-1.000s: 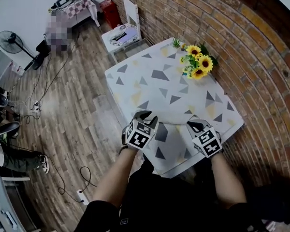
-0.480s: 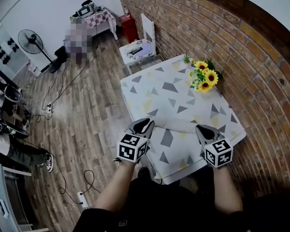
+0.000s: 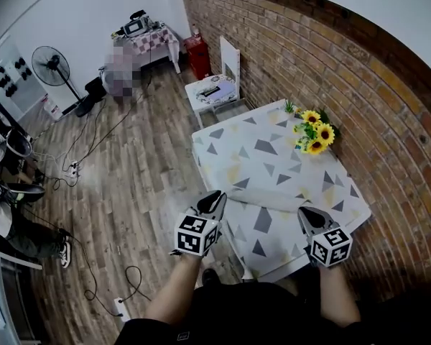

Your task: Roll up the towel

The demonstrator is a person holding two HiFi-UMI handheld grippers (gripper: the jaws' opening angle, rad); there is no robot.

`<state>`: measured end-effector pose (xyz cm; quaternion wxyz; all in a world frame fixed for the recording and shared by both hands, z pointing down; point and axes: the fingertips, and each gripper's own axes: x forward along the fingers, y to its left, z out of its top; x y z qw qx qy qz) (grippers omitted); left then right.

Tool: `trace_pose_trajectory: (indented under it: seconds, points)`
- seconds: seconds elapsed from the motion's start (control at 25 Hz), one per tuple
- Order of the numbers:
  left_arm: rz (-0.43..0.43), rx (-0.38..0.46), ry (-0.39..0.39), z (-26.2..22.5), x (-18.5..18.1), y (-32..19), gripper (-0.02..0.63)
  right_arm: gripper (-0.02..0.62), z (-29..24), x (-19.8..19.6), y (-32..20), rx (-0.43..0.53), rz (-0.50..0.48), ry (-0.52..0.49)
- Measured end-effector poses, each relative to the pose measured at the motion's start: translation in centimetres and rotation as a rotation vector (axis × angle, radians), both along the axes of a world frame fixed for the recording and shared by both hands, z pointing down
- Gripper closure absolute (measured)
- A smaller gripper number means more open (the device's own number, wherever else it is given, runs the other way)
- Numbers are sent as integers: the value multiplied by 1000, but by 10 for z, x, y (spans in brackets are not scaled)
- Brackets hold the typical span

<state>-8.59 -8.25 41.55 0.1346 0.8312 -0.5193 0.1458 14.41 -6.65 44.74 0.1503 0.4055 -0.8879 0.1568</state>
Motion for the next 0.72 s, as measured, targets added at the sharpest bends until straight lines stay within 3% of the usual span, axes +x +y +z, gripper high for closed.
trace_pose_trajectory:
  seconds: [0.24, 0.44, 0.72]
  points:
    - [26, 73, -13, -22, -22, -5, 551, 580, -44, -42, -10, 139, -30, 63]
    - [45, 113, 1, -40, -30, -13, 554, 580, -67, -67, -8, 179, -42, 53]
    - [26, 116, 8, -44, -44, -18, 557, 580, -80, -70, -4, 198, -24, 41]
